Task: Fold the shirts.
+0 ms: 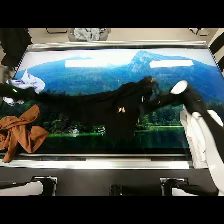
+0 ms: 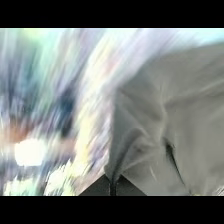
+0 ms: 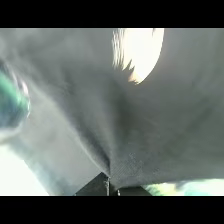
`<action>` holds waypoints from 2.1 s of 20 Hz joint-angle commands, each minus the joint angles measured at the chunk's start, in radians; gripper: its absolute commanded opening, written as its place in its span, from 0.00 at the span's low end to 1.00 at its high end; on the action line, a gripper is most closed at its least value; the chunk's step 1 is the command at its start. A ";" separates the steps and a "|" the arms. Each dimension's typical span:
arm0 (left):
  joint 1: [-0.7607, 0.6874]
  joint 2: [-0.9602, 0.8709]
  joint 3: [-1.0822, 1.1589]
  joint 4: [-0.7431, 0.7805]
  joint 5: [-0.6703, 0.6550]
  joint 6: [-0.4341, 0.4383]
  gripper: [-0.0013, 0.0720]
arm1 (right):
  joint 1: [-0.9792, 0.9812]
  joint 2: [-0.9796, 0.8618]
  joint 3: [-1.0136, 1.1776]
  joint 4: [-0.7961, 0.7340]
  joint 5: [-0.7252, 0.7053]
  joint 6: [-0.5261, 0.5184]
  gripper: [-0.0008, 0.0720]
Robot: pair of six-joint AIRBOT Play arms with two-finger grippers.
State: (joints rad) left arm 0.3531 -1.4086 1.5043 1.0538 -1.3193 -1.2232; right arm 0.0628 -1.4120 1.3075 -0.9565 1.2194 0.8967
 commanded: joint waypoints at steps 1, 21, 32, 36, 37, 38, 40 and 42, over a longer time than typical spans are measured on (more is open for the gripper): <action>0.018 0.226 0.135 -0.057 0.148 -0.078 0.06 | 0.001 0.210 0.269 -0.198 -0.032 0.071 0.06; 0.113 0.645 0.311 0.146 0.058 -0.307 0.06 | 0.001 0.518 0.751 -0.776 0.030 0.232 0.06; -0.008 0.061 -0.083 0.116 0.266 -0.099 0.06 | 0.001 -0.232 0.587 -0.703 -0.218 0.401 0.06; -0.078 -0.108 -0.081 0.113 0.459 -0.096 0.06 | 0.001 -0.374 0.587 -0.665 -0.427 0.548 0.06; -0.093 -0.140 -0.081 0.113 0.477 -0.096 0.06 | 0.001 -0.406 0.587 -0.649 -0.429 0.556 0.06; -0.107 -0.171 -0.081 0.113 0.479 -0.096 0.06 | 0.003 -0.439 0.587 -0.623 -0.423 0.556 0.06; -0.130 -0.218 -0.081 0.113 0.460 -0.097 0.06 | 0.003 -0.486 0.587 -0.578 -0.404 0.556 0.06; -0.143 -0.230 -0.081 0.113 0.433 -0.104 0.06 | 0.003 -0.498 0.587 -0.549 -0.398 0.555 0.07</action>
State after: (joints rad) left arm 0.2379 -1.5864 1.4246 1.1748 -0.8856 -1.3251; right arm 0.0647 -1.8584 1.8946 -1.5730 0.8433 1.4296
